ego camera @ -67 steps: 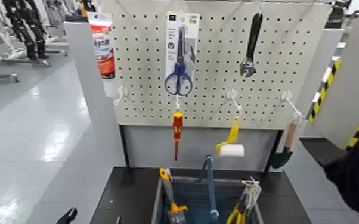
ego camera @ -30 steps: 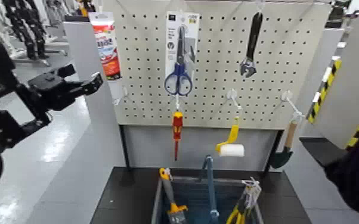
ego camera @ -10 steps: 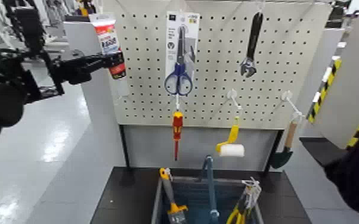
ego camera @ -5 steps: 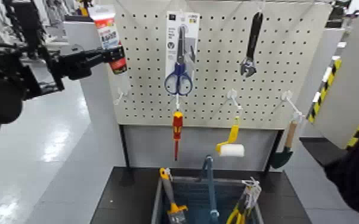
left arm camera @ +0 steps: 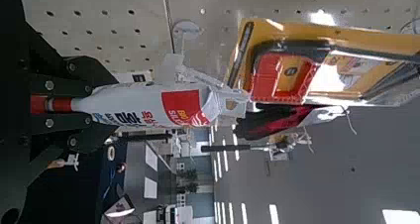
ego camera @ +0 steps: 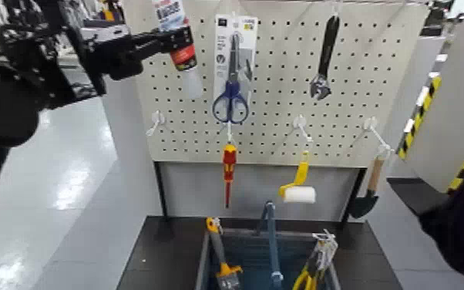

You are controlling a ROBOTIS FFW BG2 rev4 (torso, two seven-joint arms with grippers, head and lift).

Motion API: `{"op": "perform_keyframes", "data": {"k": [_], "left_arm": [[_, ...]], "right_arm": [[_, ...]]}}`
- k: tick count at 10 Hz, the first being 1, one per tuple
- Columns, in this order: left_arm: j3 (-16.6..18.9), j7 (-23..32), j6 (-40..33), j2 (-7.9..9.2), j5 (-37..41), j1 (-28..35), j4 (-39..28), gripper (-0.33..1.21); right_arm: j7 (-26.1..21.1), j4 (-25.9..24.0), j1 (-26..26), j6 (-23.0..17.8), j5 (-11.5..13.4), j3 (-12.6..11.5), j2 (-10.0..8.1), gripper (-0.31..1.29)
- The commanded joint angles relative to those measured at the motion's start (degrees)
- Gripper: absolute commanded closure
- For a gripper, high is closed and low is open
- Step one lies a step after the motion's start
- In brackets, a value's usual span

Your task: Put the red glue tube into the crate.

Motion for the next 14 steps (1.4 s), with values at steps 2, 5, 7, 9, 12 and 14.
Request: {"op": "perform_keyframes", "data": {"k": [2, 5, 7, 9, 12, 14], "left_arm": [[-6.51, 3.67, 0.84, -2.31, 5.58, 2.85, -1.63, 1.18], [-10.81, 6.84, 0.4, -3.98, 10.24, 7.33, -0.58, 1.18], [-12.04, 5.96, 0.84, -5.3, 10.68, 10.5, 2.76, 1.18], [-12.92, 4.55, 1.37, -5.83, 10.33, 12.87, 6.37, 1.18], [-12.04, 1.13, 3.57, -7.06, 6.2, 16.21, 10.15, 1.18], [-11.78, -0.54, 5.15, -7.06, 3.12, 17.88, 11.2, 1.18]], "right_arm": [[-0.08, 0.0, -0.08, 0.0, -0.03, 0.17, 8.0, 0.08], [-0.08, 0.0, -0.08, 0.09, -0.03, 0.26, 8.0, 0.08], [-0.08, 0.18, -0.17, 0.09, -0.21, 0.35, 7.91, 0.08], [-0.08, 0.53, -0.34, -0.26, -0.56, 0.53, 7.91, 0.08], [-0.08, 0.53, -0.34, -0.35, -0.74, 0.53, 7.73, 0.08], [-0.08, 0.53, -0.34, -0.35, -0.82, 0.61, 7.82, 0.08]]}}
